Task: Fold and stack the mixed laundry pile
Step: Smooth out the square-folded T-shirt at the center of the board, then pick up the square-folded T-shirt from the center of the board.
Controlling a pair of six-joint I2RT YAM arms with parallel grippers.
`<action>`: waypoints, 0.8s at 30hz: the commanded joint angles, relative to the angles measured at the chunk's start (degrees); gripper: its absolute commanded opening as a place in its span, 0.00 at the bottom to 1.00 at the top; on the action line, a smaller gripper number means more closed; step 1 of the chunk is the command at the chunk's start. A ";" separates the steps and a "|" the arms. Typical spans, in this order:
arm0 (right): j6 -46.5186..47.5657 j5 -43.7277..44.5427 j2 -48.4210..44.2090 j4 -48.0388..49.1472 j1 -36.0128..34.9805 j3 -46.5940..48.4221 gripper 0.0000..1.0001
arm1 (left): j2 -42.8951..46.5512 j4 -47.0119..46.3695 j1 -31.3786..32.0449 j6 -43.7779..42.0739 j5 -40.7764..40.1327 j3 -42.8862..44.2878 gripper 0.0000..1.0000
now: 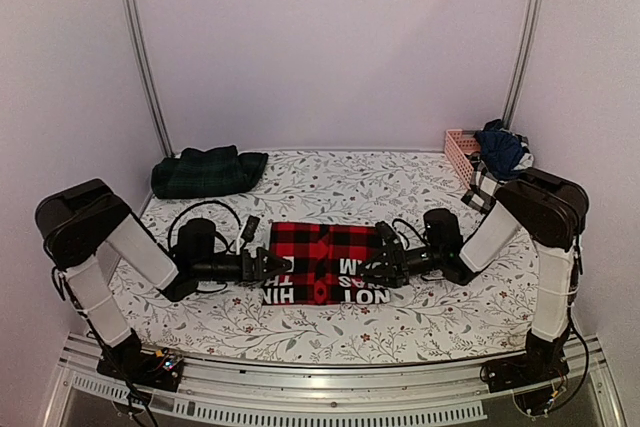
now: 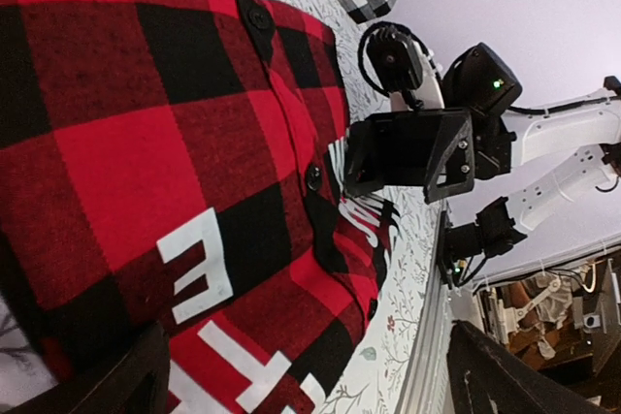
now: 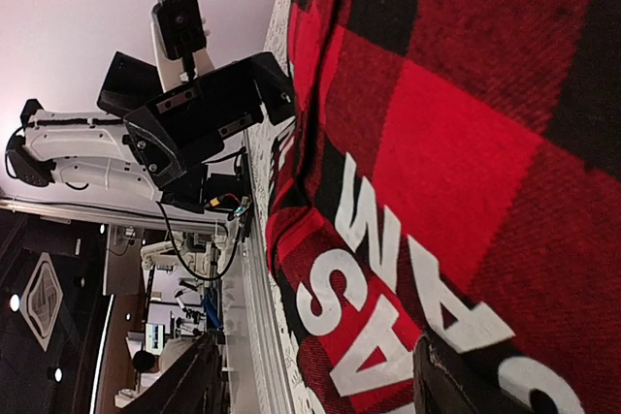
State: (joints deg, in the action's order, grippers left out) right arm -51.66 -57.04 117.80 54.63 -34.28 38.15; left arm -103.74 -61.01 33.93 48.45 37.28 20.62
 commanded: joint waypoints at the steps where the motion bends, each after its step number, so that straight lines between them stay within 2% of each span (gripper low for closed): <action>1: 4.03 2.16 -7.14 -9.41 3.27 -1.38 0.67 | 10.03 20.43 -1.37 -10.25 -9.40 3.01 1.00; 4: 7.22 2.60 -12.93 -14.67 5.82 -0.73 0.67 | 20.05 27.65 -0.04 -16.90 -16.52 4.95 1.00; 7: 11.34 5.64 -19.93 -22.09 7.29 -1.02 0.68 | 26.31 36.92 4.30 -25.24 -23.74 9.70 1.00; 11: 16.39 9.51 -27.61 -30.64 8.38 -2.95 0.70 | 28.86 33.02 8.83 -30.60 -19.18 9.56 1.00; 12: 16.84 9.93 -29.53 -31.45 8.78 -3.64 0.70 | 27.80 33.75 10.57 -32.79 -19.50 10.85 1.00; 16: 15.80 10.87 -33.66 -31.91 10.11 -7.43 0.72 | 17.78 45.83 22.03 -45.44 -35.86 21.17 1.00; 18: 15.25 11.42 -35.00 -31.86 10.68 -9.06 0.73 | 11.65 49.17 25.95 -50.18 -40.91 26.55 1.00; 20: 14.86 11.52 -36.22 -31.78 11.33 -10.53 0.75 | 6.06 50.95 29.18 -54.38 -44.35 30.83 0.98; 24: 13.76 10.43 -36.89 -31.19 13.07 -13.05 0.77 | -3.27 51.96 33.69 -62.29 -46.06 37.28 0.88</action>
State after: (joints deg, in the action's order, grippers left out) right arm -37.45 -46.92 82.54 23.86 -22.72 27.05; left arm -100.90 -14.81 64.01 -1.83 -2.28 53.45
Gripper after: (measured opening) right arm 0.762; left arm 0.920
